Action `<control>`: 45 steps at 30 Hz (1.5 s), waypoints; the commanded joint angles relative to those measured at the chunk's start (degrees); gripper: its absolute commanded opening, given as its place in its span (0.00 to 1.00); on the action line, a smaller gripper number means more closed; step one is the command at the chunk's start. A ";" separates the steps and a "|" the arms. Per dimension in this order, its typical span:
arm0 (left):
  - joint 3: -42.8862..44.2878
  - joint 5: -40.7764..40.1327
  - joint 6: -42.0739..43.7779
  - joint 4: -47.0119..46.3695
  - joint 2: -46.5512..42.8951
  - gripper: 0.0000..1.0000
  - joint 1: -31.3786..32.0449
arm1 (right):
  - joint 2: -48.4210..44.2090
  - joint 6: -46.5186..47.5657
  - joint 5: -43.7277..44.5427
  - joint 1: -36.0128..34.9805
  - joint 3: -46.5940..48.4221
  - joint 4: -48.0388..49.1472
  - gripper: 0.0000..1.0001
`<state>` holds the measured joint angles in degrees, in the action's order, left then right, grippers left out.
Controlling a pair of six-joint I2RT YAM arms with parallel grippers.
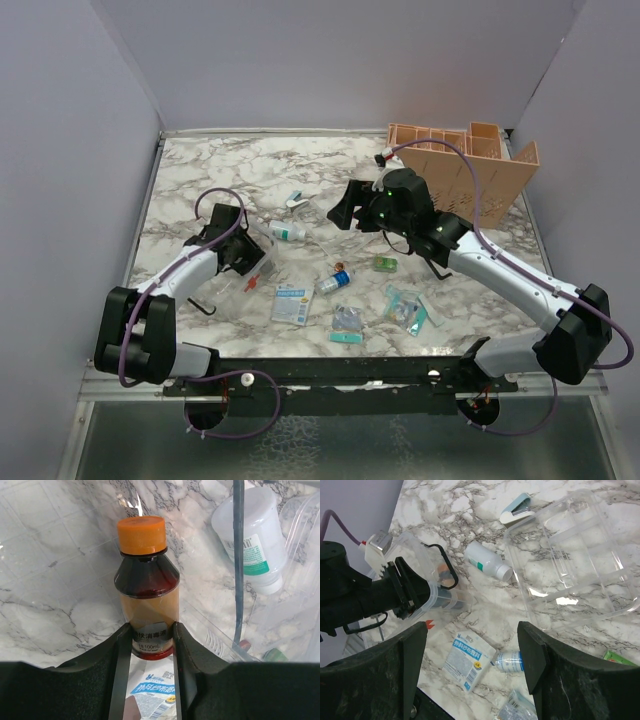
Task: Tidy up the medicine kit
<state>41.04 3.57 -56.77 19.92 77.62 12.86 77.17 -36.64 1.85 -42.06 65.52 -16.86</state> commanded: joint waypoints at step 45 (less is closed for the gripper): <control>27.75 -7.51 26.59 6.04 14.26 0.42 -0.13 | 6.49 -0.66 -2.83 -0.30 -5.01 2.49 0.71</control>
<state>65.41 -3.97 -31.05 28.80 89.91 12.60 81.49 -39.46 0.23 -42.06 62.02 -16.23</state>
